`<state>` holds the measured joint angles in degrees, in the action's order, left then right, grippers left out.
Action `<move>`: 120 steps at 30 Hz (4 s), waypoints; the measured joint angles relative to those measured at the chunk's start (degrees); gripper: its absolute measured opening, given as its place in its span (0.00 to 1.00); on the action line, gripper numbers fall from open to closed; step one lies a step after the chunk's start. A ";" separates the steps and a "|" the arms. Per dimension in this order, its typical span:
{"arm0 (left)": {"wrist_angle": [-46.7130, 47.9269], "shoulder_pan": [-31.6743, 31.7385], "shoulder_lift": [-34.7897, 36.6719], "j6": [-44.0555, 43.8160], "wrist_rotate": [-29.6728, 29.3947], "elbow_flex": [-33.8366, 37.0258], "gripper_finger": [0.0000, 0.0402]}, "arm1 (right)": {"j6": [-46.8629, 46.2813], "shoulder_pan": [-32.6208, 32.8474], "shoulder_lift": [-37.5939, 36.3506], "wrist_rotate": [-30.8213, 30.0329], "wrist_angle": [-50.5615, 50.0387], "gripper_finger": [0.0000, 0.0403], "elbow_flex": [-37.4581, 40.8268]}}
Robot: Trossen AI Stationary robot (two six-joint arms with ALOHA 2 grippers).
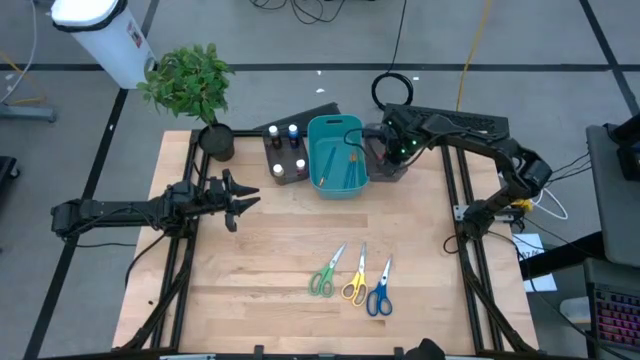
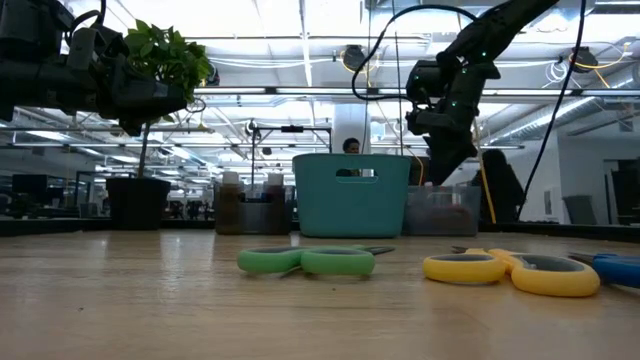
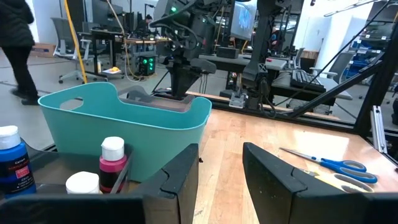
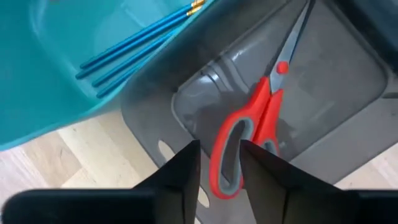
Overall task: Pick & Place Paint Supplies
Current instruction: Put the red scissor into the right black bin, then put the blue scissor into the right black bin
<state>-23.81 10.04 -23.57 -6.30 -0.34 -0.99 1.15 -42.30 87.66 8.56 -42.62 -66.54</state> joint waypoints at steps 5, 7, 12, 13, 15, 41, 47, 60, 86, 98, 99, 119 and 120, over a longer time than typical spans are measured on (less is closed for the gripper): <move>0.00 0.01 0.02 0.00 0.00 0.00 0.33 | 0.00 0.00 -0.22 0.24 -0.02 0.31 0.00; 0.00 0.00 0.00 -0.05 0.00 0.00 0.33 | -0.39 0.19 -0.73 0.48 0.00 0.31 0.00; 0.00 0.02 0.02 -0.04 0.00 0.00 0.33 | -0.29 2.64 -5.09 2.25 -0.38 0.29 0.00; 0.00 0.00 0.02 -0.05 0.00 0.00 0.33 | 0.02 3.61 -6.51 3.33 -0.48 0.28 0.00; 0.00 0.00 0.00 0.00 0.00 0.00 0.33 | 0.25 6.17 -9.49 5.45 -0.37 0.27 0.16; -0.01 0.00 0.01 -0.03 -0.02 0.00 0.33 | -14.08 77.81 -17.60 -0.82 73.59 0.48 19.67; 0.00 0.00 0.00 -0.05 0.00 0.00 0.33 | -13.74 84.75 -4.98 -13.32 34.57 0.56 1.53; 0.00 0.02 0.00 0.00 0.00 0.00 0.33 | -32.00 84.51 13.70 -5.31 19.90 0.46 -2.34; -0.01 0.00 0.00 -0.04 0.00 0.00 0.33 | -35.85 77.17 14.24 -6.73 3.37 0.41 3.91; 0.00 0.00 0.00 -0.02 -0.02 0.02 0.33 | -38.16 71.36 6.35 -12.60 -8.84 0.41 4.24; 0.00 0.02 0.00 0.00 0.00 0.02 0.33 | -39.03 71.21 5.65 -13.27 -8.46 0.41 4.24; 0.00 0.00 0.00 0.00 0.00 0.02 0.33 | -50.02 66.58 4.20 -17.33 8.94 0.41 16.59; 0.00 0.00 0.02 -0.02 -0.02 0.02 0.33 | -50.05 66.62 4.22 -17.45 9.39 0.41 16.84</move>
<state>-23.81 10.04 -23.55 -6.33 -0.36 -0.97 -48.90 24.32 91.88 -8.89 -33.22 -49.70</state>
